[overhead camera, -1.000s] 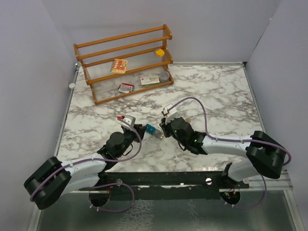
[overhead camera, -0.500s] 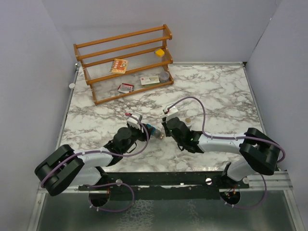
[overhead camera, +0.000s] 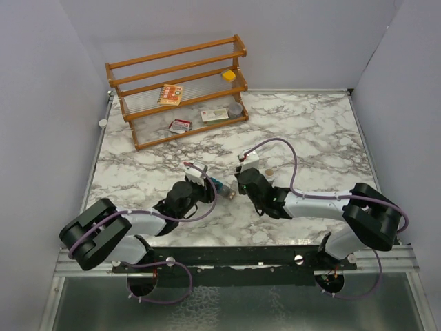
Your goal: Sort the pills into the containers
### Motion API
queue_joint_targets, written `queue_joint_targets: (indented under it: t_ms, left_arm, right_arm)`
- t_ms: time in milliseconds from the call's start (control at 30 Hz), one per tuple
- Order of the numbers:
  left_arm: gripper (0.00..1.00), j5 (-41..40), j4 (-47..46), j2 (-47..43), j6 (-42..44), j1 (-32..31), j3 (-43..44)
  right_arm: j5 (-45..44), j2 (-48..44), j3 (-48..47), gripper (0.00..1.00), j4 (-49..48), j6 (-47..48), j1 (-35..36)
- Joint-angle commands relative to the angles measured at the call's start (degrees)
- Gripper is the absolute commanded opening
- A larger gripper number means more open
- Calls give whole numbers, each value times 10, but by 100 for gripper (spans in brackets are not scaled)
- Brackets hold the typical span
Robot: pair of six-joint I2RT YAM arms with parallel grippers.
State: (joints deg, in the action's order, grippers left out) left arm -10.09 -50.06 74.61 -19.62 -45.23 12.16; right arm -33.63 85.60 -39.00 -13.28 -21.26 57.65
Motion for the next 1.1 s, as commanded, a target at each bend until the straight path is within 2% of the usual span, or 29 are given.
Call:
queue_joint_targets:
  t_ms: [0, 367, 700, 1067]
  left_arm:
    - [49, -9, -19, 41, 7, -1, 26]
    - [54, 2, -29, 89, 34, 0, 48]
    - [46, 2, -28, 110, 26, 0, 48]
    - [48, 25, -29, 108, 20, -1, 43]
  right_arm:
    - [-23, 12, -14, 17, 18, -24, -5]
    - [-17, 15, -15, 17, 17, -31, -11]
    - [-10, 28, -19, 17, 20, -43, -13]
    - [-15, 30, -17, 17, 21, -44, -15]
